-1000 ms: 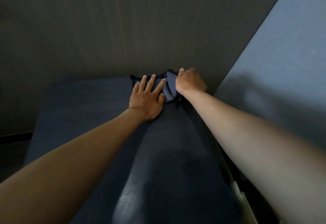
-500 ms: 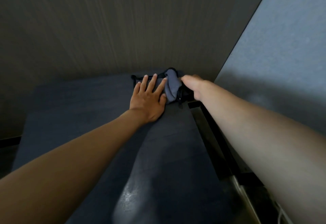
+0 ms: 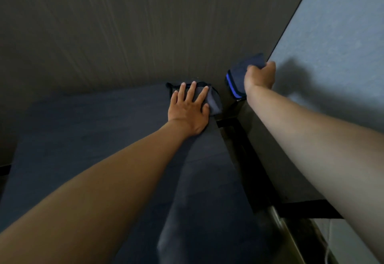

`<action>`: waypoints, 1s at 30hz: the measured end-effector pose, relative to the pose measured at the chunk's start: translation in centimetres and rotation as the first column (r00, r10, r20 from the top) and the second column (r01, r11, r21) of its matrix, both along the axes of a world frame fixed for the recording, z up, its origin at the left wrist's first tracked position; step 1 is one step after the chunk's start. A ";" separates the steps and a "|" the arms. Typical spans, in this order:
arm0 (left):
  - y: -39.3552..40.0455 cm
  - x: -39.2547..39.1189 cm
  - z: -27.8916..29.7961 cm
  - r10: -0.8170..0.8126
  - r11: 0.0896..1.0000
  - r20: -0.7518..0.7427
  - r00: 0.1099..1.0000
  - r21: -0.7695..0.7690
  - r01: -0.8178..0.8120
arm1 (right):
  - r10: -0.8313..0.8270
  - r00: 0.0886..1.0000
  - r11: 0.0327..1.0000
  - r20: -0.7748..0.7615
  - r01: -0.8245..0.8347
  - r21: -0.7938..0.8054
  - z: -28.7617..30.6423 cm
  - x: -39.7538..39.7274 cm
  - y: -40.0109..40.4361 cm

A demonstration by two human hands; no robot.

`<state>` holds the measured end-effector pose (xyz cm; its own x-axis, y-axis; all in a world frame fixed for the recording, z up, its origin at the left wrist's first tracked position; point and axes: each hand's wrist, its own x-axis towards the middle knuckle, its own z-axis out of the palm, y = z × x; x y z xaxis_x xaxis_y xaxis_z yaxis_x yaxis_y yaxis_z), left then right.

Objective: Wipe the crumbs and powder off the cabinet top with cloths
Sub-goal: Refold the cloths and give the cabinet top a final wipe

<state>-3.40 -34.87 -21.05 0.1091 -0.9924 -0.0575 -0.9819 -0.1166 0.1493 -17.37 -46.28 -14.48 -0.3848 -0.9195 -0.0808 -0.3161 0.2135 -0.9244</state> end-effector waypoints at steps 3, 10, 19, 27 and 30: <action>-2.7 0.3 0.2 0.015 0.999 0.013 1.000 0.029 -0.015 | 0.003 0.999 1.000 -0.044 -0.003 -0.009 -0.5 -0.1 0.0; -7.6 3.0 0.3 0.073 0.996 0.023 0.997 0.050 -0.074 | -0.012 1.000 1.000 -0.029 0.012 0.011 -1.8 -0.4 -0.7; -8.0 2.3 -0.5 0.049 0.997 -0.018 0.999 0.062 -0.048 | 0.020 0.999 0.999 -0.028 -0.019 0.033 -1.8 -0.9 -0.9; -0.9 -2.3 -1.1 -0.016 1.000 -0.006 1.000 -0.011 0.016 | 0.008 1.000 0.998 0.003 -0.008 0.055 1.1 -0.7 0.3; 2.8 -4.9 -1.1 -0.059 0.998 0.003 0.998 -0.026 0.059 | 0.020 1.000 0.998 0.008 -0.020 0.053 2.5 -0.8 1.1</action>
